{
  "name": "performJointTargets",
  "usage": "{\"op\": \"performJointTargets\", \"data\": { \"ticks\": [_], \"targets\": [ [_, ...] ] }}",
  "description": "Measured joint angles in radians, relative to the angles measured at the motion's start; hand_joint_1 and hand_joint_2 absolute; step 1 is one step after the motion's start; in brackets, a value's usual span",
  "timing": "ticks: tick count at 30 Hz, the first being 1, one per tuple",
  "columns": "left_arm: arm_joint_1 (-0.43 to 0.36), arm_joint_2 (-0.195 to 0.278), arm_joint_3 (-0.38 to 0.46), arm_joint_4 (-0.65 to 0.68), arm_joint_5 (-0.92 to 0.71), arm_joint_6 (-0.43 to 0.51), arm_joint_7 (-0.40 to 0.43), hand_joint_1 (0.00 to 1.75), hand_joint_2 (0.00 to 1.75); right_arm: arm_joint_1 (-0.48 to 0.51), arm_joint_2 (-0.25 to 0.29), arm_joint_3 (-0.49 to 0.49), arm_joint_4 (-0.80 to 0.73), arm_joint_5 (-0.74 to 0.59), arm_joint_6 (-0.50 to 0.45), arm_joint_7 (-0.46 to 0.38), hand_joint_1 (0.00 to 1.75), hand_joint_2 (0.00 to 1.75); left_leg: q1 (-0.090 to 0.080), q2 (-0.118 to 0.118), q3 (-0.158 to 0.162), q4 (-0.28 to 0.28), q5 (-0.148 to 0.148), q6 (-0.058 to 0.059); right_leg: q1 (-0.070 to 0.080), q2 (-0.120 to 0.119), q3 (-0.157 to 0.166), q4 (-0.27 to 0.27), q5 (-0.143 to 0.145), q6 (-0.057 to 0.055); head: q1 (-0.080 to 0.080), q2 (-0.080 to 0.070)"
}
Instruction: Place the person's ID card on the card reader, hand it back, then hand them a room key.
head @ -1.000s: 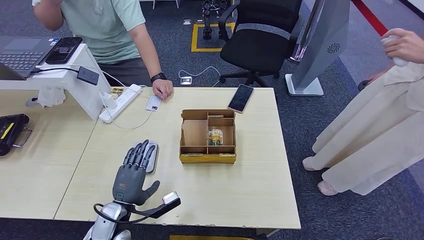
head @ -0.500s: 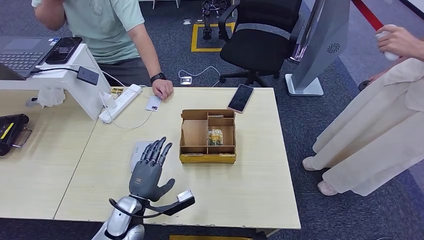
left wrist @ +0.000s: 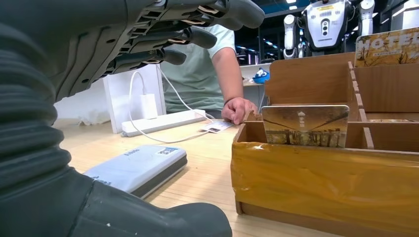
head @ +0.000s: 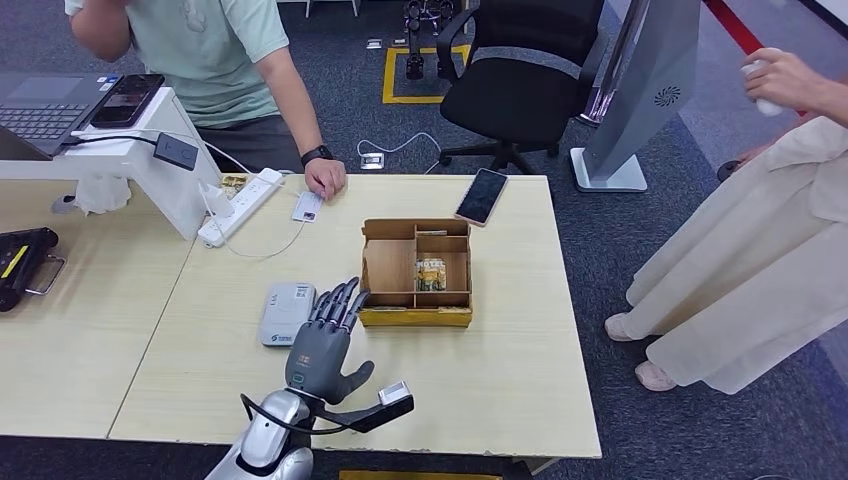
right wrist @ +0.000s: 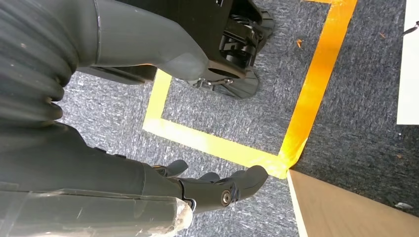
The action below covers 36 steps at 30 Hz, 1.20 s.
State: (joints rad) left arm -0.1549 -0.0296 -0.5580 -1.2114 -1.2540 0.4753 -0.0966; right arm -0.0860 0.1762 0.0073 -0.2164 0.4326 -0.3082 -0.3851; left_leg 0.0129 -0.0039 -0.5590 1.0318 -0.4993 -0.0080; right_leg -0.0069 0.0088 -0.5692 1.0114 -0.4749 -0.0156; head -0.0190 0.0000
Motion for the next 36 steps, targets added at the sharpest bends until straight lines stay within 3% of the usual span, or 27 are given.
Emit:
{"op": "performJointTargets", "data": {
  "ticks": [36],
  "targets": [
    [-0.067,-0.051,-0.021,0.163,-0.075,0.089,0.097,0.0,1.75,-0.001,0.01,0.001,-0.006,0.033,0.0,0.009,0.0,1.75,0.0,0.0,0.0,0.0,0.0,0.0,0.0,0.0,0.0,0.0,0.0,0.0,0.0,0.0]
  ]
}}
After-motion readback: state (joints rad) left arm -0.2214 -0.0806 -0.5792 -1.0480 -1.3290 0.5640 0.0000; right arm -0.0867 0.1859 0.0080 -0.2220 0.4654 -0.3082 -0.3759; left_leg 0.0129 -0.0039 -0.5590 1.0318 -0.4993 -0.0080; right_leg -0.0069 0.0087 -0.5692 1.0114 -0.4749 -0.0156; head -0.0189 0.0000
